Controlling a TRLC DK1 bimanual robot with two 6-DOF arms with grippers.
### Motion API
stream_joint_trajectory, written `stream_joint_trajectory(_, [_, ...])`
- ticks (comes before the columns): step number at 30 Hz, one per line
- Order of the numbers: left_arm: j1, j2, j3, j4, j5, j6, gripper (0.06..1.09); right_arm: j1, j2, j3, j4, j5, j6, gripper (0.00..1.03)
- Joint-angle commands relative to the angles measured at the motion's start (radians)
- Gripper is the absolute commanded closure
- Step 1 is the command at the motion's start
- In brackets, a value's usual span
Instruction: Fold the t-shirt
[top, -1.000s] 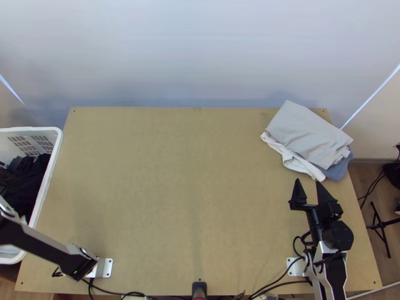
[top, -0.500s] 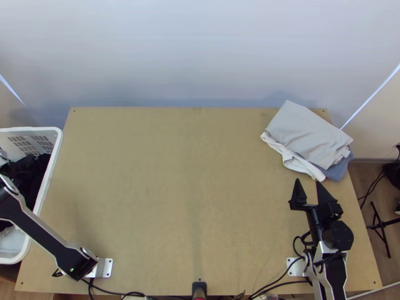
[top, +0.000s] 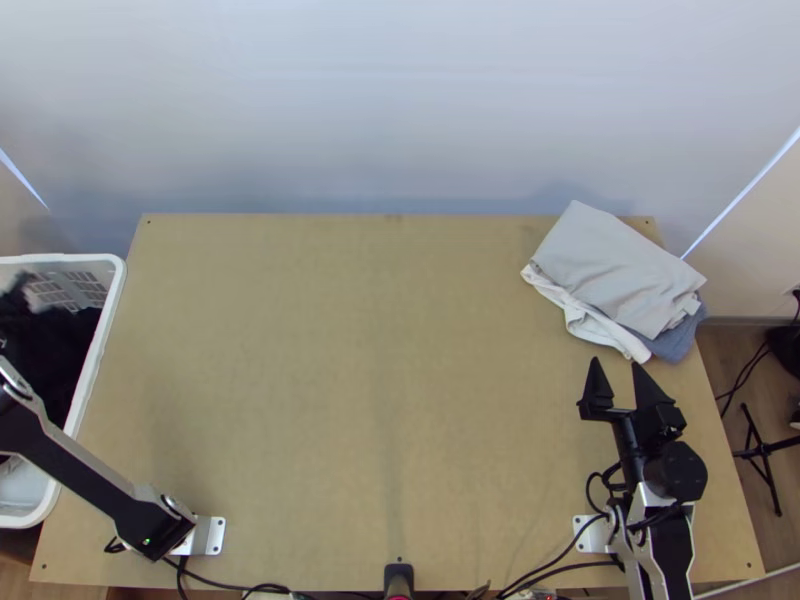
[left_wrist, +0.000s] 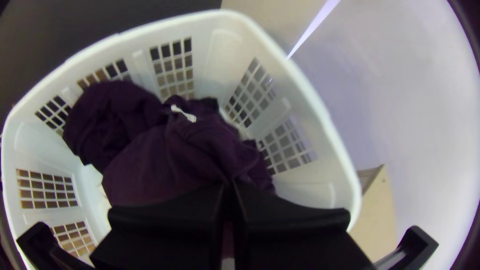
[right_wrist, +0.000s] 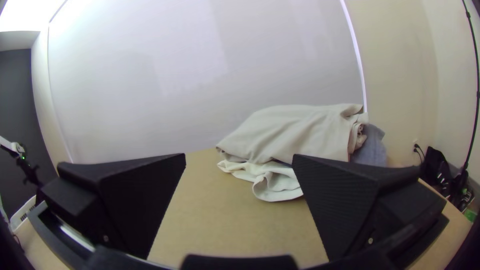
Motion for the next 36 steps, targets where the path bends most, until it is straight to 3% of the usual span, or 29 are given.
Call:
stream_joint_trajectory(1, [-0.056,-0.303,0.026,0.012,0.06,-0.027,1.05,0.0,0.0,0.0,0.001,0.0,0.001,0.04])
stream_joint_trajectory(3, [-0.089,-0.374,0.026,0.014,0.101,-0.038,1.05,0.0,0.0,0.0,-0.001,0.0,-0.001,0.04])
stream_joint_trajectory(10, [-0.253,-0.573,-0.017,-0.002,0.104,-0.04,1.05,0.0,0.0,0.0,0.001,0.0,0.001,0.04])
stream_joint_trajectory(17, [-0.571,-0.768,-0.202,-0.055,0.098,-0.026,1.05,0.0,0.0,0.0,-0.001,0.0,0.001,0.04])
stream_joint_trajectory(26, [-1.232,-0.857,-0.525,-0.025,-0.097,-0.023,1.05,0.0,0.0,0.0,0.001,0.0,0.001,0.04])
stream_joint_trajectory(36, [-1.717,-0.754,-0.685,0.103,-0.173,-0.081,1.05,0.0,0.0,0.0,-0.001,0.0,0.001,0.04])
